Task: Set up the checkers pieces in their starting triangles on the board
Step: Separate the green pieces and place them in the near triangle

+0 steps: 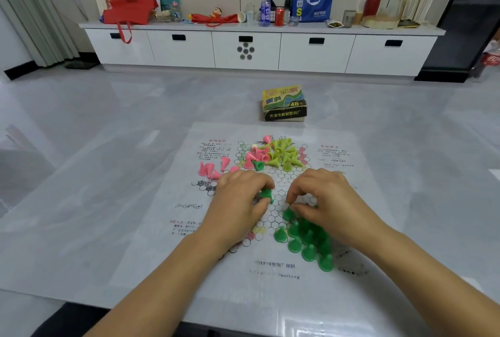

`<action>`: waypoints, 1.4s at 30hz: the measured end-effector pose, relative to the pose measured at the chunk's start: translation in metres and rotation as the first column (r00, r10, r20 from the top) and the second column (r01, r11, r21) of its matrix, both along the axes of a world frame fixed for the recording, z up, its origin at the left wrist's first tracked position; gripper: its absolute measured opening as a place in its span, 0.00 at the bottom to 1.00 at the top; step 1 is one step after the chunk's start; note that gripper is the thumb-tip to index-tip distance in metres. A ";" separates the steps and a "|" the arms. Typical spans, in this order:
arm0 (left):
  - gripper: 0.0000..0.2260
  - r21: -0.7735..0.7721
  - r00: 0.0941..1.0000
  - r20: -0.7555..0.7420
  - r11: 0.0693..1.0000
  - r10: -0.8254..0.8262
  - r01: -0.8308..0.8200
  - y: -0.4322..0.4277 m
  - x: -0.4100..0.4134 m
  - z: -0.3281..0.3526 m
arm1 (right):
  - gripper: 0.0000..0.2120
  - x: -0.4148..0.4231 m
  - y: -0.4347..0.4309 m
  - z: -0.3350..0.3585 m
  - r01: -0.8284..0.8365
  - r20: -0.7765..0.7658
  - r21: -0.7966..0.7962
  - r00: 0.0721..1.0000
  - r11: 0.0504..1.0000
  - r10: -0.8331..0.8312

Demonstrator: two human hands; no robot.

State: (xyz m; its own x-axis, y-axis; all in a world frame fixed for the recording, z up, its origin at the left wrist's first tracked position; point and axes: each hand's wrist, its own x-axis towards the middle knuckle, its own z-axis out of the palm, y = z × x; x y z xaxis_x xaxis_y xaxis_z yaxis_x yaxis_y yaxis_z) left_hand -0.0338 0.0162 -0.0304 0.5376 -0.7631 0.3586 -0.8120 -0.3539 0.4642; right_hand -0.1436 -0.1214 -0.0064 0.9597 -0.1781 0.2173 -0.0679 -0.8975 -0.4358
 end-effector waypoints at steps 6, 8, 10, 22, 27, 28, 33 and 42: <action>0.09 -0.004 1.000 0.015 1.000 0.003 -0.003 0.000 0.000 0.000 | 0.03 -0.002 -0.002 0.005 0.002 -0.038 0.041 0.999 0.999 -0.001; 0.09 -0.001 1.000 0.017 1.000 0.004 -0.004 0.000 0.000 0.000 | 0.04 -0.002 -0.002 0.005 -0.004 -0.057 0.044 0.998 0.999 0.006; 0.09 -0.002 1.000 0.020 1.000 0.005 -0.005 0.000 0.000 -0.001 | 0.04 -0.002 -0.002 0.005 -0.003 -0.077 0.066 0.997 0.998 0.008; 0.08 -0.058 0.998 -0.044 0.998 -0.036 0.033 0.000 0.000 -0.003 | 0.06 -0.004 -0.007 0.010 0.053 -0.125 0.223 0.992 0.973 -0.026; 0.08 -0.049 0.998 -0.056 0.998 -0.043 0.040 0.000 0.001 -0.002 | 0.07 -0.002 -0.003 0.008 0.041 -0.134 0.174 0.991 0.984 -0.017; 0.09 -0.045 0.997 -0.058 0.998 -0.043 0.040 0.001 0.001 -0.002 | 0.06 -0.002 -0.003 0.008 0.038 -0.136 0.155 0.991 0.987 -0.017; 0.09 -0.041 0.995 -0.090 0.998 -0.042 0.038 0.002 -0.002 0.000 | 0.06 -0.003 -0.005 0.008 0.041 -0.129 0.154 0.991 0.987 -0.021; 0.11 -0.009 0.976 -0.161 0.989 -0.148 0.148 0.003 -0.002 -0.002 | 0.07 -0.003 -0.005 0.007 0.035 -0.143 0.155 0.990 0.987 -0.012</action>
State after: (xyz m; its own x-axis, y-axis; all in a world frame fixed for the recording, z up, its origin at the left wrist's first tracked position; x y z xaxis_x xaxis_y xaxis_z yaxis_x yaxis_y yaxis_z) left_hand -0.0356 0.0188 -0.0323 0.4693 -0.8394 0.2742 -0.7700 -0.2369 0.5924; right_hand -0.1463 -0.1264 0.0003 0.9739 -0.2219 0.0471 -0.1592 -0.8163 -0.5553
